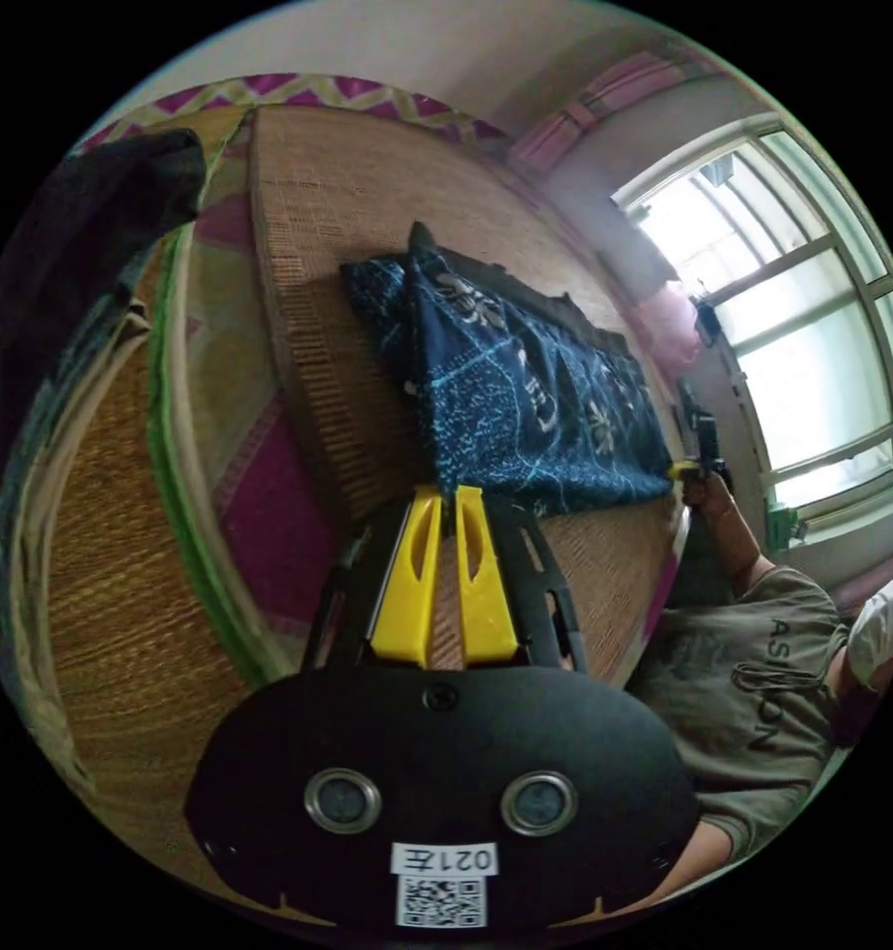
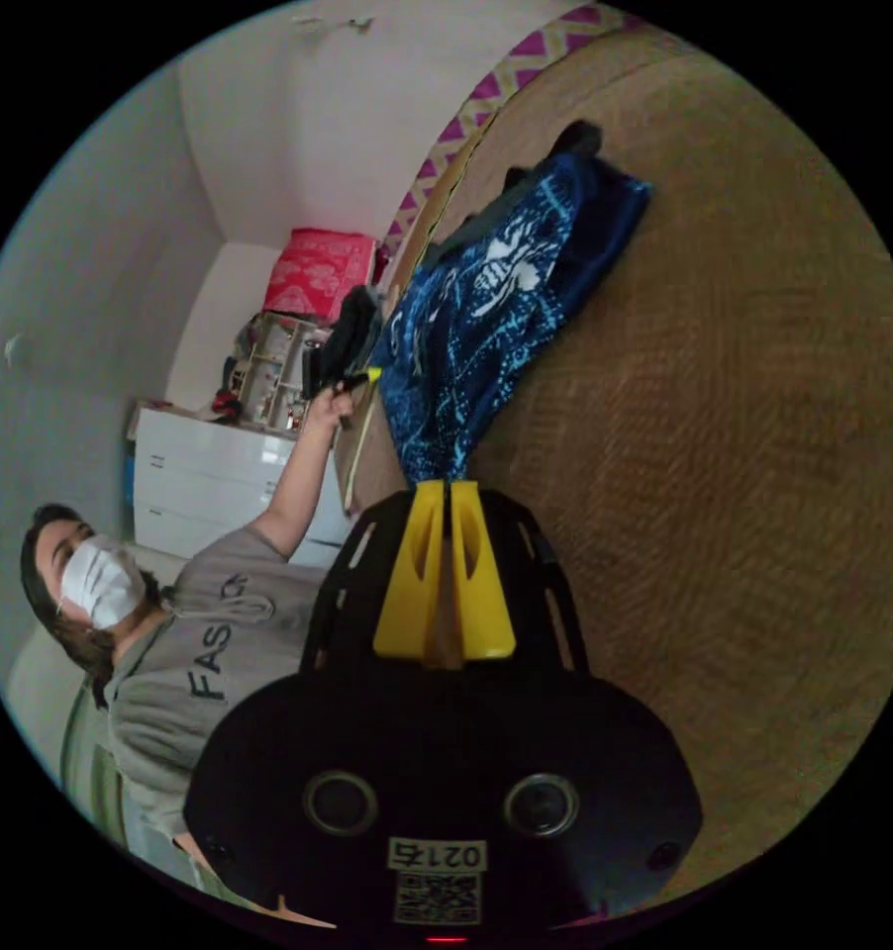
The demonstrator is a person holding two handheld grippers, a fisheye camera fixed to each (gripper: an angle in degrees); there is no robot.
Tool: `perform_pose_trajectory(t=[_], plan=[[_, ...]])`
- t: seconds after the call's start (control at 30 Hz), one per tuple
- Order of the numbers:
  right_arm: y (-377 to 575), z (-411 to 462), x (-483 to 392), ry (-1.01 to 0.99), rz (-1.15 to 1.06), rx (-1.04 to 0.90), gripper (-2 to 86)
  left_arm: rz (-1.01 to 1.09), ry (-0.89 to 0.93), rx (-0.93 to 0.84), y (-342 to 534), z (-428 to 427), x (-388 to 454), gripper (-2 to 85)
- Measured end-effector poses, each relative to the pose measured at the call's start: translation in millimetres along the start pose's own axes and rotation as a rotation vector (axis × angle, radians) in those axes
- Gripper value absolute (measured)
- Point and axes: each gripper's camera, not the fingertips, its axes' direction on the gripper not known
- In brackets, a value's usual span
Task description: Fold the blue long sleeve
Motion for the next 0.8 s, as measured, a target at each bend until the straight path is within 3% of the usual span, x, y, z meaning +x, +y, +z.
perform_pose_trajectory(t=[0.13, 0.2, 0.3, 0.4, 0.53, 0.8], plan=[[68.5, 97.8, -38.8, -0.101, -0.008, -0.068, 0.3, 0.032, -0.140, -0.025, 31.9, -4.6, 11.5, 0.2], [94.6, 136.2, -61.0, -0.129, -0.055, -0.091, 1.1, 0.055, -0.203, 0.052, 64.4, -10.4, 30.3, 1.2], [107.1, 101.5, -86.6, 0.041, -0.163, 0.043, 3.7, 0.072, -0.280, 0.207, 119.8, -33.3, 74.3, 5.0], [99.8, 42.8, -110.6, 0.343, -0.258, 0.195, 6.8, 0.110, -0.111, 0.299, 176.6, -40.8, 134.2, 7.7], [38.5, 7.5, -108.7, 0.461, -0.318, 0.219, 8.2, 0.097, 0.034, 0.286, 227.2, -13.3, 205.9, 9.5], [-123.7, 33.7, -50.0, 0.528, -0.232, -0.110, 8.8, -0.080, 0.232, 0.294, 306.7, 27.9, 275.0, 11.9]])
